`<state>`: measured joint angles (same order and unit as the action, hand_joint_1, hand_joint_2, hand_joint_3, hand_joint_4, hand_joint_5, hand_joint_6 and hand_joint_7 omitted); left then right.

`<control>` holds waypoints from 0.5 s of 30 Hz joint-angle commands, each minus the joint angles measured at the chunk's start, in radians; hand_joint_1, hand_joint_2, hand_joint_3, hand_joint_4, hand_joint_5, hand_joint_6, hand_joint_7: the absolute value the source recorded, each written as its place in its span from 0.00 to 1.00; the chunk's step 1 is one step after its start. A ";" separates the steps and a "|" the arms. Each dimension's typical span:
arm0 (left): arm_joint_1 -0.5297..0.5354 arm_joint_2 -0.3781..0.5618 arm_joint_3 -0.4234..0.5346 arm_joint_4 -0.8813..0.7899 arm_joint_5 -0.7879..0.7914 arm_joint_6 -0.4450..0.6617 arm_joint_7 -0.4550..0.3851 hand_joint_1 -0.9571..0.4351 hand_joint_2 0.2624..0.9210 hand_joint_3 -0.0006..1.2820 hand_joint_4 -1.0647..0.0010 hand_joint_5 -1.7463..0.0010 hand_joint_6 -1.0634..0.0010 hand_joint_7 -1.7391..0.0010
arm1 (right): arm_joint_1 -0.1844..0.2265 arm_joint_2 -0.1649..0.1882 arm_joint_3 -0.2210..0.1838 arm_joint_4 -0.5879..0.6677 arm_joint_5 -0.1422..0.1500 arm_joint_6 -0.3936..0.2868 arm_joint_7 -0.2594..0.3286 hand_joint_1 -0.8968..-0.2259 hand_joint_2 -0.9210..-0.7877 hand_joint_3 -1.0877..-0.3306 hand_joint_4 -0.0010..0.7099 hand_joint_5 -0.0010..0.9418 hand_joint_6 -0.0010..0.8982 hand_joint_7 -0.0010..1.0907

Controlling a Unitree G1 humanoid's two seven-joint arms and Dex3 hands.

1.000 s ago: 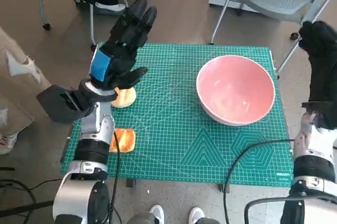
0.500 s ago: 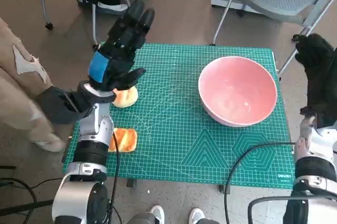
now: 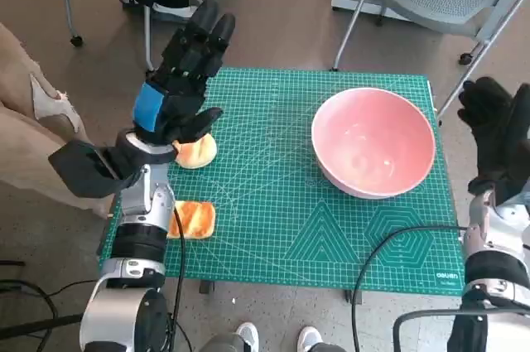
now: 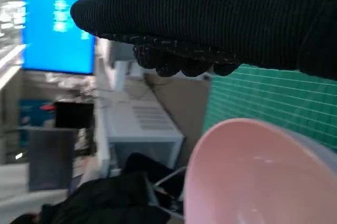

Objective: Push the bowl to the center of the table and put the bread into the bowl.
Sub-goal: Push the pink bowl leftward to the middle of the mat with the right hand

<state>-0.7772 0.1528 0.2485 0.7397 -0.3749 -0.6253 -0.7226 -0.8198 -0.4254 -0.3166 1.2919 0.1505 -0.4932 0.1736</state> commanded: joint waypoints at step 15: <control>0.021 0.029 -0.004 -0.039 0.010 0.012 0.019 0.19 1.00 0.23 0.99 1.00 0.86 1.00 | 0.049 0.032 -0.020 0.030 -0.001 0.114 -0.038 0.28 0.00 0.28 0.25 0.01 0.18 0.16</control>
<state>-0.7647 0.1695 0.2475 0.7142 -0.3666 -0.6150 -0.7098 -0.8011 -0.4121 -0.3270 1.3038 0.1512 -0.4083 0.1469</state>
